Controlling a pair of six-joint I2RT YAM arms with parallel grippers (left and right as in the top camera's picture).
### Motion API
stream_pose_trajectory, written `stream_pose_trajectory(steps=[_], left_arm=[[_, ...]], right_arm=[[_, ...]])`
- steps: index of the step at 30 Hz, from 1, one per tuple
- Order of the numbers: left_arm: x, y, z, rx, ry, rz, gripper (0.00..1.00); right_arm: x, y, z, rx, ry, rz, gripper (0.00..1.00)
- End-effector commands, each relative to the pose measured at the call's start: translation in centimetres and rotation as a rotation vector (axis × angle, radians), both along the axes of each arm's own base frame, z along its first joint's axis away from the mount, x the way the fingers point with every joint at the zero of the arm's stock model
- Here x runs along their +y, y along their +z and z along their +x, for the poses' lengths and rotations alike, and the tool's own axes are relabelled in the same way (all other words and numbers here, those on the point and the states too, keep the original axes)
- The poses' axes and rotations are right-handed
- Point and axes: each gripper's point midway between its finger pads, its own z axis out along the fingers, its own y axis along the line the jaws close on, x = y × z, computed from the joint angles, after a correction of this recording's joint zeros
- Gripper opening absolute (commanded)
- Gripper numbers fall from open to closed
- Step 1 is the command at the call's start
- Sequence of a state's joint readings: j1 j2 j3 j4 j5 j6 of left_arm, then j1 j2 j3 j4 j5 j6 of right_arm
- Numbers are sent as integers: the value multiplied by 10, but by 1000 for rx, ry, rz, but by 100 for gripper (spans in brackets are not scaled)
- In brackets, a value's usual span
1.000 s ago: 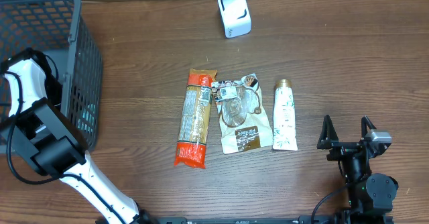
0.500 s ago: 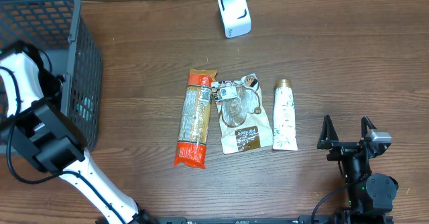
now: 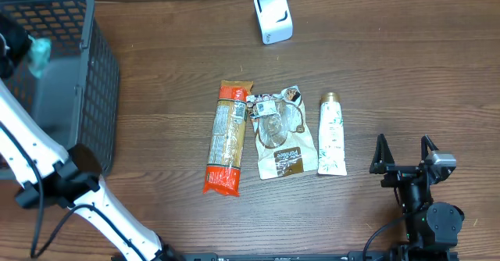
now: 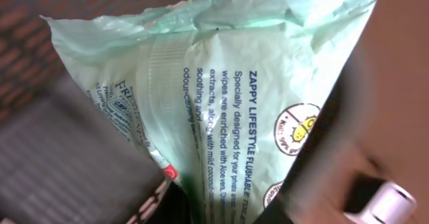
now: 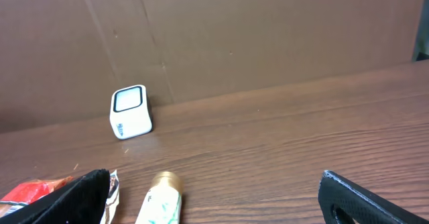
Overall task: Scan the item barcode
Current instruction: 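Carry the wipes pack past the scanner and set it left of the pasta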
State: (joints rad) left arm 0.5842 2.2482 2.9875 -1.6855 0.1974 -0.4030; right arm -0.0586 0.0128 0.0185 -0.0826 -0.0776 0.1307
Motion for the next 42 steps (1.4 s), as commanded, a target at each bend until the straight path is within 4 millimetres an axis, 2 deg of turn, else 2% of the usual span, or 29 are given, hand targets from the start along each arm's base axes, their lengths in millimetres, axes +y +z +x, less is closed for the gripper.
stream_pose_trajectory(steps=[1,3,5,8,10,11,12,15,18,21,26,29,32,35,37,40,42], left_arm=[[-71,81,-10,-211,-261,104,4],[-101,97,-13,-244,-352,149,4],[-136,105,-11,-263,-466,185,4],[-195,100,-1,-256,-654,205,4],[-227,80,7,-185,-738,214,4],[-245,51,12,-67,-766,240,4],[-253,32,14,13,-765,254,4],[-265,-29,10,258,-692,257,4],[-273,-92,-5,484,-646,241,4],[-276,-145,-16,621,-647,214,4],[-280,-224,-30,724,-682,165,4],[-293,-261,-36,714,-783,109,4],[-301,-289,-42,699,-844,78,4],[-299,-301,-47,708,-844,80,6],[-297,-304,-48,714,-845,90,18],[-295,-303,-45,707,-839,109,60],[-293,-302,-42,703,-834,123,76]], right_arm=[[-2,-2,0,-4,-10,-4,100],[-2,-2,0,-4,-10,-4,100],[-2,-2,0,-4,-10,-4,100],[-2,-2,0,-4,-10,-4,100],[-2,-2,0,-4,-10,-4,100],[-2,-2,0,-4,-10,-4,100],[-2,-2,0,-4,-10,-4,100],[-2,-2,0,-4,-10,-4,100],[-2,-2,0,-4,-10,-4,100],[-2,-2,0,-4,-10,-4,100],[-2,-2,0,-4,-10,-4,100],[-2,-2,0,-4,-10,-4,100],[-2,-2,0,-4,-10,-4,100],[-2,-2,0,-4,-10,-4,100],[-2,-2,0,-4,-10,-4,100],[-2,-2,0,-4,-10,-4,100],[-2,-2,0,-4,-10,-4,100]])
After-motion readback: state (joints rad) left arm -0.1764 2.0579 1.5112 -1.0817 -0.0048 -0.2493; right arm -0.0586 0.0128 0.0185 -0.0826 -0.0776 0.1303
